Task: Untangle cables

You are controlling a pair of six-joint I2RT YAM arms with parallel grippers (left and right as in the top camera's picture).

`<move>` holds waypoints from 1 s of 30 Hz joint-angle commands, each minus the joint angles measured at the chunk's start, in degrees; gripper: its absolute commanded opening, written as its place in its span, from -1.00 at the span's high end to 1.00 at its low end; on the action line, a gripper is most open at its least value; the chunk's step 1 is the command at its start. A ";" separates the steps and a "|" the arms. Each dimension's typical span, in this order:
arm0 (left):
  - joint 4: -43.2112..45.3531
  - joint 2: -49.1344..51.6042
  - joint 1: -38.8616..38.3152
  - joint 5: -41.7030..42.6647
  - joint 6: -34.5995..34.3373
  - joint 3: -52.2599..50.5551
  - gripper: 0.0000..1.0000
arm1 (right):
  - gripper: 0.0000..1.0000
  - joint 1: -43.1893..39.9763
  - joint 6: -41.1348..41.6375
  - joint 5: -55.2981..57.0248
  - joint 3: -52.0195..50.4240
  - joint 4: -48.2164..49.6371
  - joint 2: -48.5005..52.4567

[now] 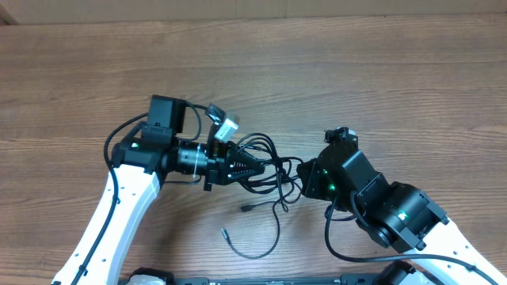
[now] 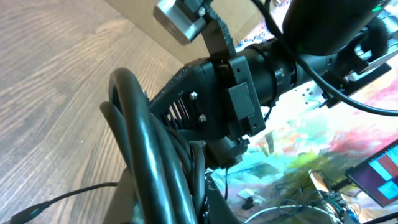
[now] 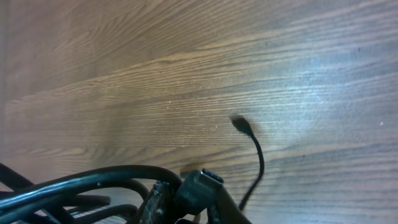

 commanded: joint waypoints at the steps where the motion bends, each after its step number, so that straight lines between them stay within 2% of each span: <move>1: -0.35 -1.60 4.90 10.32 1.42 0.81 0.91 | 0.74 -3.87 2.29 9.20 -2.08 -4.92 0.83; 6: 0.26 -1.60 9.88 10.32 -2.03 0.81 0.93 | 0.74 -4.02 5.20 7.23 -2.08 -8.76 0.83; 14: 0.04 -1.60 11.45 10.23 -3.30 0.81 0.91 | 0.38 -4.07 4.63 4.20 -1.99 -5.88 0.17; 15: 0.04 -1.60 11.45 10.23 -3.30 0.81 0.92 | 0.23 -4.07 4.63 4.85 -1.88 -5.90 -0.13; 19: 0.04 -1.60 11.47 10.21 -3.30 0.81 0.92 | -0.12 -5.35 6.54 8.61 -1.18 -10.19 -0.57; 23: 0.02 -1.60 11.45 10.21 -3.30 0.81 0.91 | -0.34 -10.16 11.04 10.43 -0.28 -16.26 -1.36; 27: 0.04 -1.60 11.45 10.21 -3.26 0.81 0.91 | -0.49 -13.07 3.65 3.04 -0.15 -13.46 -2.84; 30: 0.04 -1.60 11.39 10.21 -3.19 0.81 0.91 | -0.68 -12.83 -6.58 -11.76 -0.15 -5.62 -3.32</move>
